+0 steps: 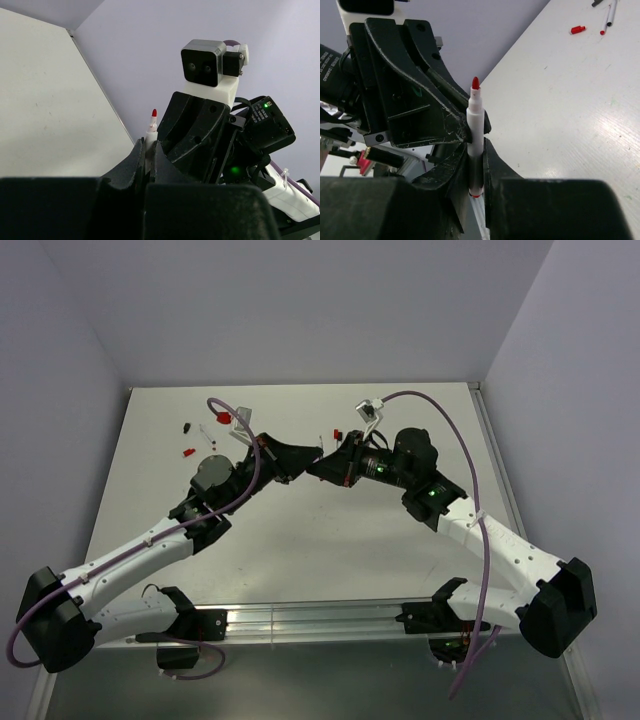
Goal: Insert the pens into the pen caps
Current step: Pick up the pen from the center of the board, then insert the pen cap onto the pen.
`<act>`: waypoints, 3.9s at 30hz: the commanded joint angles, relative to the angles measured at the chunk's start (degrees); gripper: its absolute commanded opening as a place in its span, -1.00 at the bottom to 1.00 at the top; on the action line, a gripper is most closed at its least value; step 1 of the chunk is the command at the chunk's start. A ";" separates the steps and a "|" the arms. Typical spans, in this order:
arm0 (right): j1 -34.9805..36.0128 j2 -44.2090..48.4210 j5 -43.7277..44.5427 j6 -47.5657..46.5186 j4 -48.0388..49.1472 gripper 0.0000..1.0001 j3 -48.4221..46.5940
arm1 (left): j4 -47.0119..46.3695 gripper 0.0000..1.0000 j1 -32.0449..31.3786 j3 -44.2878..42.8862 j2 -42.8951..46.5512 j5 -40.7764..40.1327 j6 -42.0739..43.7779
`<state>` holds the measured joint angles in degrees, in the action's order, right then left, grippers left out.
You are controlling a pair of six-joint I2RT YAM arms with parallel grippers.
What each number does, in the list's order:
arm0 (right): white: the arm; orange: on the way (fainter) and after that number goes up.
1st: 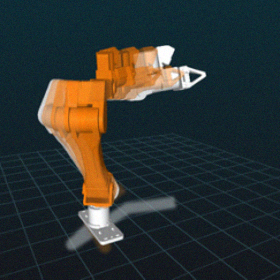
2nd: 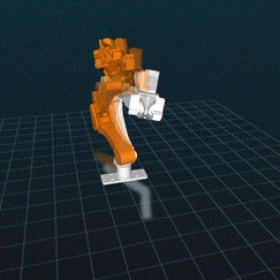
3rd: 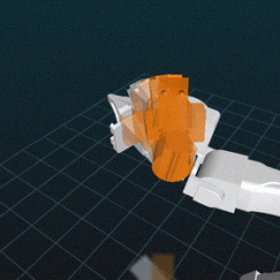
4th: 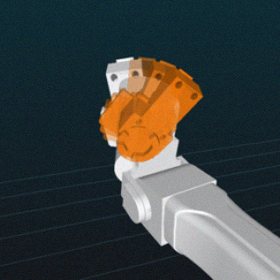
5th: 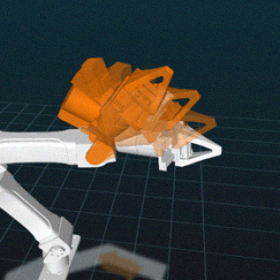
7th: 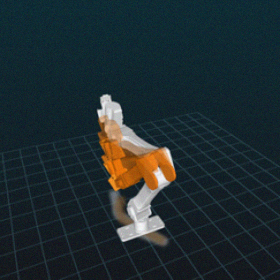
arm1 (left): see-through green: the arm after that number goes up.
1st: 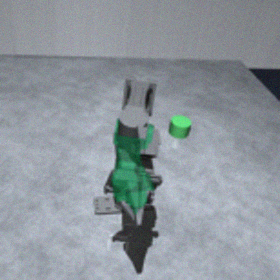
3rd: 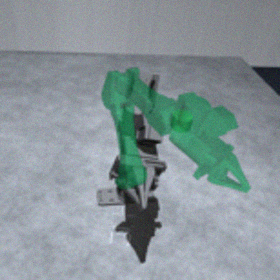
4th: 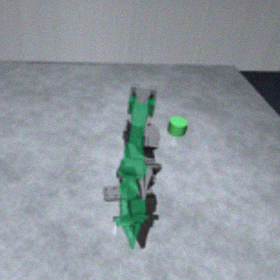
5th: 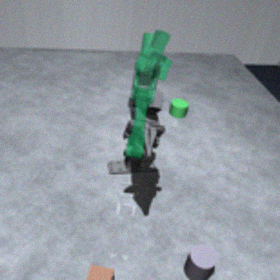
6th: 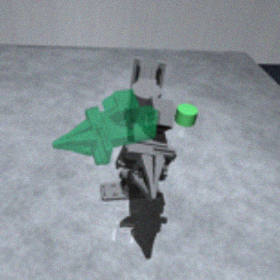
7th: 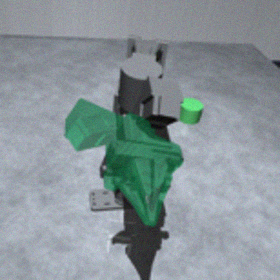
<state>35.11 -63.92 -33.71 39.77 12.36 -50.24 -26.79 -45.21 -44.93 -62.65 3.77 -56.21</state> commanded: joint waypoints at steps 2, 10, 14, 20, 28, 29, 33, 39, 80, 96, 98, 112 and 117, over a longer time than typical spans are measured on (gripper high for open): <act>0.39 -0.68 0.84 -0.30 0.91 -0.81 -1.09 | -3.01 -0.99 -0.49 -1.92 0.69 0.19 0.66; 0.39 0.37 3.30 -1.89 -2.51 -1.00 -1.71 | 0.68 -0.73 -0.49 -2.88 1.74 -1.04 2.50; 0.31 2.22 5.58 -3.29 -6.37 -1.00 -2.76 | 5.77 -0.33 -0.49 -3.06 3.76 -3.50 5.13; -0.57 4.15 8.57 -4.26 -9.63 -1.00 -3.29 | 16.05 -0.19 -0.49 -3.06 9.03 -10.96 7.60; -2.24 6.88 10.86 -7.25 -13.23 -1.00 -1.97 | 43.20 -0.15 3.62 -13.06 7.11 -36.90 4.10; -2.50 6.97 10.95 -7.77 -13.50 -1.00 -1.88 | 46.35 -0.16 7.99 -13.69 5.19 -36.30 3.30; -3.12 7.23 10.95 -8.57 -13.68 -1.00 -0.65 | 44.38 -0.17 21.37 -14.66 -0.96 -31.82 3.98; -4.44 6.70 9.72 -9.09 -13.06 -1.00 0.31 | 46.82 -0.32 32.11 -29.85 -20.56 -25.84 10.42; -8.83 8.90 6.20 -10.50 -11.92 -1.00 4.54 | 69.58 0.04 44.33 -45.76 -51.42 -27.06 -40.82; -9.71 8.46 4.63 -10.24 -11.66 -1.00 4.89 | 78.38 0.16 44.42 -51.67 -57.49 -30.05 -56.46; -9.80 8.64 4.62 -10.15 -11.66 -1.00 4.97 | 76.71 0.17 44.42 -49.92 -56.62 -30.58 -57.26; -10.06 8.46 4.36 -9.80 -11.31 -1.00 5.50 | 79.70 0.14 46.88 -54.12 -59.34 -29.79 -58.50; -10.24 7.93 4.44 -9.80 -11.31 -1.00 5.15 | 80.84 0.13 47.67 -55.18 -60.66 -29.35 -58.84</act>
<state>25.52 -56.38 -28.99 30.17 -1.67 -44.88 51.62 1.72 -98.19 -122.13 -25.08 -113.47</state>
